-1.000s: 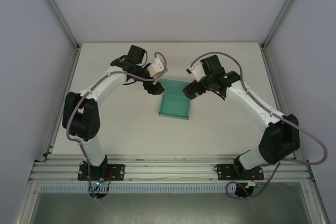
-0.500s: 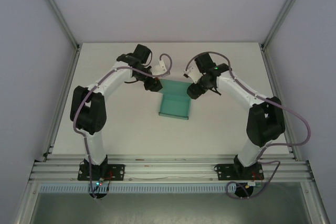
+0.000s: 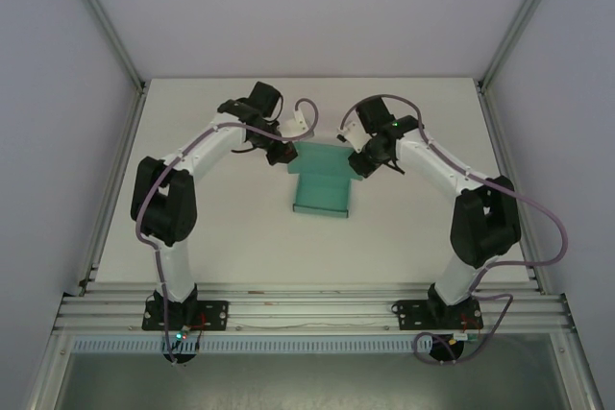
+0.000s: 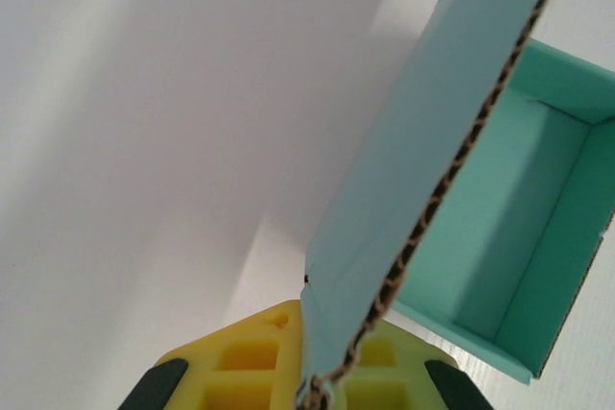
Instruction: Assemble paper box
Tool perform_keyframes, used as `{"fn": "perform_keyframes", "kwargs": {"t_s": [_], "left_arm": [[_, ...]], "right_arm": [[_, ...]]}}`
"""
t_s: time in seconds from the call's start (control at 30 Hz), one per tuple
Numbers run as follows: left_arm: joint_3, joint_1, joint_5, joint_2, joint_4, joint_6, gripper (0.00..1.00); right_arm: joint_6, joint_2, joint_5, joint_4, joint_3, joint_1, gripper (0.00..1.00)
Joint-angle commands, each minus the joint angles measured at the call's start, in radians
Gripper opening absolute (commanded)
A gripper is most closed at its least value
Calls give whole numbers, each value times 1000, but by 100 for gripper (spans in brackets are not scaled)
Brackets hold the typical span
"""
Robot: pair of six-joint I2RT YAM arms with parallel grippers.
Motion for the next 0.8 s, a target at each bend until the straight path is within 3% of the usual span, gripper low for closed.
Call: {"fn": "perform_keyframes", "kwargs": {"t_s": [0.0,0.17,0.27,0.4,0.63,0.77], "left_arm": [[-42,-17,-45,-40,85,-107,0],[-179,-30,-140,-121,317,-344,0],[-226,-41,-166,-153,380,-484,0],[-247,-71,-290,-182,409,-660,0],[-302,-104,-290,-187,538,-962,0],[-329,-130,-300,-169,605,-1057,0]], "right_arm": [[70,-31,24,7,28,-1,12],[234,-61,36,92,-5,9,9],[360,-81,85,146,-38,24,8],[530,-109,178,215,-81,48,8],[833,-129,291,407,-166,125,9],[942,-104,378,463,-166,168,9]]}}
